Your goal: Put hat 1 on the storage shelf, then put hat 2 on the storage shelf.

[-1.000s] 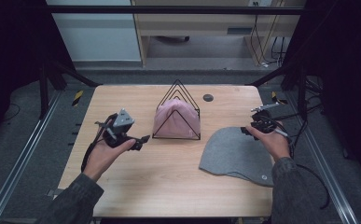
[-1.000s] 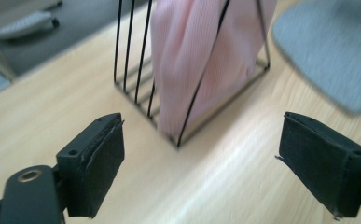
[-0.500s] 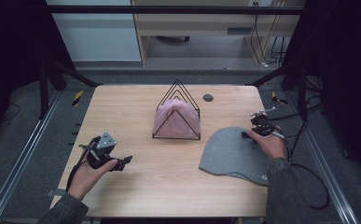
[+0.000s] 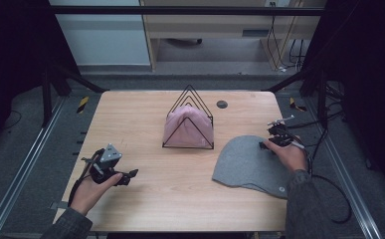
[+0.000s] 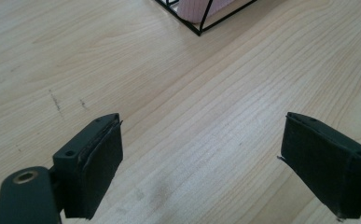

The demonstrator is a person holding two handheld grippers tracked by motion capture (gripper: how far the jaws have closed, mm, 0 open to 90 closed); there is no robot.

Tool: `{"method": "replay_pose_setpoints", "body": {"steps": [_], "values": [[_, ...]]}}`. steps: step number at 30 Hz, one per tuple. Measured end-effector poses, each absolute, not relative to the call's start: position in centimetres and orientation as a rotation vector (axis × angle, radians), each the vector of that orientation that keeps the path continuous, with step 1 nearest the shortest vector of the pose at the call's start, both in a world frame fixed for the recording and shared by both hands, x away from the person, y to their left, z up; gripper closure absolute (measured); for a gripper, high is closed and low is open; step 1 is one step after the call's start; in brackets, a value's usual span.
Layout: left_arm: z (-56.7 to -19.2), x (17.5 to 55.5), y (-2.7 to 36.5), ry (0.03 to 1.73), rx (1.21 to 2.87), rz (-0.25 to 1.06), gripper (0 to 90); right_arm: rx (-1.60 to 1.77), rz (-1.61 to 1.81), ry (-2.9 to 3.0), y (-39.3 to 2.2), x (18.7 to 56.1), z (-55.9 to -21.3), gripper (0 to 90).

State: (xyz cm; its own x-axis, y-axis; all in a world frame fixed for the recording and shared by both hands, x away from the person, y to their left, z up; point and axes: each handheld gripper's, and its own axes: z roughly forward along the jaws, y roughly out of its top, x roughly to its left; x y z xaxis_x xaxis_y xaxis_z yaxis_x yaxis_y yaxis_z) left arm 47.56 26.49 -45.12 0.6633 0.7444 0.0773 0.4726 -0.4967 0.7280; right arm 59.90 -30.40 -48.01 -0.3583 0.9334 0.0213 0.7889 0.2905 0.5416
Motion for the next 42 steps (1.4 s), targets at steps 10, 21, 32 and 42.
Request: {"method": "replay_pose_setpoints", "body": {"steps": [10,21,32,42], "values": [[-45.7,47.2,26.9,0.958,2.189,0.491,12.2,1.585,0.793,2.273,-31.2,58.9,-48.2,85.8],[-46.6,47.4,27.5,1.001,2.193,0.463,11.7,1.368,0.991,2.283,-28.7,55.3,-44.7,87.0],[-45.3,46.5,26.6,0.928,2.178,0.442,11.4,1.017,1.144,2.288,-24.1,49.6,-37.4,87.0],[-42.0,45.3,23.1,0.770,2.210,0.388,11.9,0.763,1.195,2.294,-19.9,45.8,-31.7,87.0]]}}
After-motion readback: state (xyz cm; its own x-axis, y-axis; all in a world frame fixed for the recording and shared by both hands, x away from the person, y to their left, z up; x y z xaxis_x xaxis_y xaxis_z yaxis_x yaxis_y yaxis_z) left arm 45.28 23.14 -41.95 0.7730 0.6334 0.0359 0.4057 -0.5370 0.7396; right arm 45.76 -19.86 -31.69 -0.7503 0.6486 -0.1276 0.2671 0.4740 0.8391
